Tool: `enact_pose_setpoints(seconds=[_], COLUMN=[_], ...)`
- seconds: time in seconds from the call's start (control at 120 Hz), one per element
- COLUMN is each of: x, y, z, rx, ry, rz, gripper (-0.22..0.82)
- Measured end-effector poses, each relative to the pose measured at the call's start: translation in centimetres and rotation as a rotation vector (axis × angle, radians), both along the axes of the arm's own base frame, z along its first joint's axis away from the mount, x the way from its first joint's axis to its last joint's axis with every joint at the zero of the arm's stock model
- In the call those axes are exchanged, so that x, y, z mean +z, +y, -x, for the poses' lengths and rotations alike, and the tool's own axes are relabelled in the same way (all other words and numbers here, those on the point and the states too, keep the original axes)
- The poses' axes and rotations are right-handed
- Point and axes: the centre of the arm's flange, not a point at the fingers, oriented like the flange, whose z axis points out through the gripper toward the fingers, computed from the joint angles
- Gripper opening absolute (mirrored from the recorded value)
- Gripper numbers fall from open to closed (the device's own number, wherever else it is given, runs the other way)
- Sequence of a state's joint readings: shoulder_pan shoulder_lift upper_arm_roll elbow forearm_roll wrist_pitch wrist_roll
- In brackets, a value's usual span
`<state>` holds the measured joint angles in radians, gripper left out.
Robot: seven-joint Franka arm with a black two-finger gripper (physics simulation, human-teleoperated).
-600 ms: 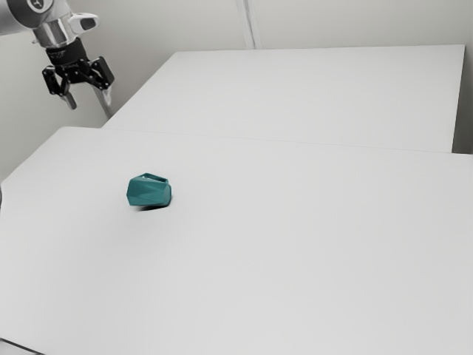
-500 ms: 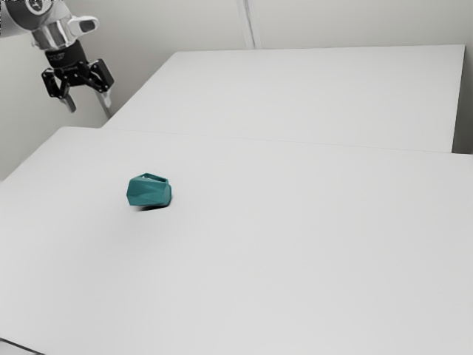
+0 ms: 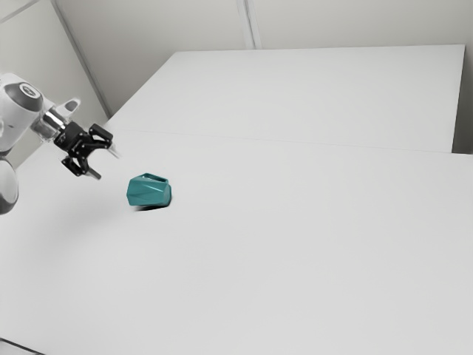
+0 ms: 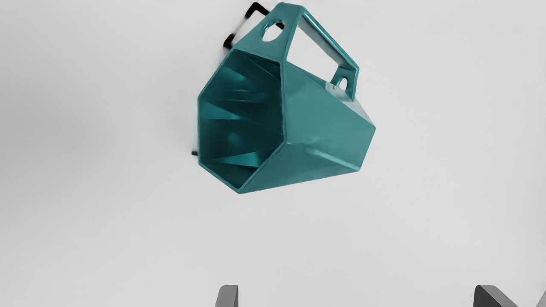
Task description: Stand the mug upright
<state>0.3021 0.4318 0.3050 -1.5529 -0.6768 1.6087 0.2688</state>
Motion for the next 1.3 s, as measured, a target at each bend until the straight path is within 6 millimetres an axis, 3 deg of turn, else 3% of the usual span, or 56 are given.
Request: enact_pose_setpoints(seconds=[0.117, 0.25, 0.433, 0.642, 0.783, 1.217, 1.3], x=[-4.5, -6.3, -7.2, -8.8, -10.5, -12.1, -12.3], y=[0.6, 0.5, 0.5, 2.2, 1.6, -1.6, -1.7], z=[-0.4, -0.5, -0.5, -0.4, -1.3, -3.4, -3.4], rx=[0.011, 0.008, -0.007, -0.018, -0.026, -0.054, -0.053], ry=[-0.043, -0.112, -0.186, -0.221, -0.246, -0.313, -0.319], rz=[0.082, 0.132, 0.164, 0.145, 0.163, 0.215, 0.217], gripper=[0.60, 0.60, 0.60, 0.60, 0.60, 0.60, 0.54])
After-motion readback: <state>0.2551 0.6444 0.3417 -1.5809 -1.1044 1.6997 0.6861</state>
